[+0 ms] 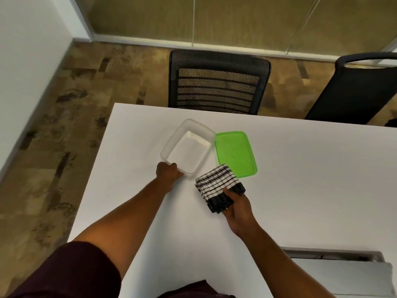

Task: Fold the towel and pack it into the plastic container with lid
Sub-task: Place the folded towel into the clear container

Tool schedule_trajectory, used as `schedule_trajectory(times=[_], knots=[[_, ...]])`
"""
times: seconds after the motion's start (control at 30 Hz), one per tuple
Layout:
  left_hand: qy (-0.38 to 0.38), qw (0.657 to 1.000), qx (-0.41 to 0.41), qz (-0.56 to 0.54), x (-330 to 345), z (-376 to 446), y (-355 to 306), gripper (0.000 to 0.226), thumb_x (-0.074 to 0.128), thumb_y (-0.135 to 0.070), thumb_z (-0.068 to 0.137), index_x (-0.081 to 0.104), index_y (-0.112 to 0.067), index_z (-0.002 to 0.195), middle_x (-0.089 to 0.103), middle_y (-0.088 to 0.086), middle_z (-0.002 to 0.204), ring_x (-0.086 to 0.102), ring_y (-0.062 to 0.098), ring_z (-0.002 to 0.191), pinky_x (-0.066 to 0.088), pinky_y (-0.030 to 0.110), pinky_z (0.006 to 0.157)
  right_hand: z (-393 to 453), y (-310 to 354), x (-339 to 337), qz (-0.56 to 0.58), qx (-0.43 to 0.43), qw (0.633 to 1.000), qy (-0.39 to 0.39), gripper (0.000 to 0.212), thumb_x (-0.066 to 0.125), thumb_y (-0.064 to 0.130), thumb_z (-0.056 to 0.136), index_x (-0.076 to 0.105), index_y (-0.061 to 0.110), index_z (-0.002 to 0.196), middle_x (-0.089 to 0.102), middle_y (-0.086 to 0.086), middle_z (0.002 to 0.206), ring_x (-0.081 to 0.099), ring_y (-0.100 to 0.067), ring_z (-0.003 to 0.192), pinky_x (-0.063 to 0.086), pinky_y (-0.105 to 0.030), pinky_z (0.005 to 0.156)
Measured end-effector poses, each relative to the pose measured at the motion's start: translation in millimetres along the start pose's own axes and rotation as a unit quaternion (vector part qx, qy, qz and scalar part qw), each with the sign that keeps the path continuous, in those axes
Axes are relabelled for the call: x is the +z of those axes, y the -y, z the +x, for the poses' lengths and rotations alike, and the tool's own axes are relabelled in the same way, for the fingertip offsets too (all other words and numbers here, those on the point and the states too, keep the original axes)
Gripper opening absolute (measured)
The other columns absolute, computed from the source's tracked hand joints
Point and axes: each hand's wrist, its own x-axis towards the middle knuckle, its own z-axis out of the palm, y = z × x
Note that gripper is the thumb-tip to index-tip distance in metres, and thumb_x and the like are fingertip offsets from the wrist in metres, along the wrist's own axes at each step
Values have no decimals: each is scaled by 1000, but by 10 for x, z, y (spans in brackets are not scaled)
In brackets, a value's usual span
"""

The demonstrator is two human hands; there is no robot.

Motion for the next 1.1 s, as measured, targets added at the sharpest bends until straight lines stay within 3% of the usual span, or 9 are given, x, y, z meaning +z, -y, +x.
schedule_trajectory(times=[0.07,0.17,0.27,0.37,0.47,0.63,0.77,0.93,1.1], knots=[[9,999,16,31,-139,-47,25,19,47,10,87,64,10,95,63,27,95,65,35,85,55,59,93,-14,4,-16,-17,-8,1000,7,46,63,3,93,60,13,137,71,-12,130,68,-31,120,55,-51,100],[34,997,27,71,-395,-156,95,22,45,12,87,65,2,85,64,26,96,65,34,86,57,54,90,-53,31,-31,-23,-14,999,26,45,61,0,92,61,12,135,72,-13,129,68,-32,120,54,-53,102],[59,991,21,116,-672,-325,189,23,45,8,93,65,7,104,67,24,100,69,37,89,63,43,78,-104,65,-50,-25,-14,999,44,44,57,-2,90,62,10,133,72,-15,128,69,-33,118,57,-50,96],[92,980,17,173,-880,-505,329,28,43,5,96,64,7,114,70,25,107,71,37,96,63,41,77,-192,79,-98,-57,-12,996,71,45,58,-2,89,63,6,133,71,-17,129,67,-36,120,55,-52,100],[135,965,17,223,-982,-715,499,25,43,2,97,68,-1,103,72,16,93,71,30,86,61,48,84,-321,58,-181,-113,-9,989,94,46,59,-3,89,62,6,134,70,-17,130,67,-34,121,52,-53,104],[182,942,30,281,-989,-977,800,22,47,-4,101,61,-13,86,63,3,77,67,21,76,61,47,85,-516,-36,-229,-196,28,976,86,43,60,-6,88,67,11,127,75,-14,119,73,-29,106,62,-42,85],[194,937,33,288,-920,-1137,987,20,48,-4,100,60,-16,88,61,0,77,66,19,78,61,48,86,-625,-259,-273,-167,70,982,44,42,61,-10,85,69,10,121,76,-16,116,74,-33,106,62,-49,88],[167,943,19,287,-926,-1211,1143,21,49,-2,98,62,-2,116,64,13,99,66,28,93,60,49,88,-696,-578,-195,-93,78,992,-39,44,57,-24,77,68,-1,113,72,-26,116,70,-43,105,60,-57,85],[150,950,-2,275,-973,-1216,1208,20,51,-2,97,62,-2,114,65,14,101,67,26,90,60,49,87,-716,-763,45,-55,92,988,-113,47,51,-23,79,62,-8,123,66,-31,124,64,-50,115,52,-67,96]])
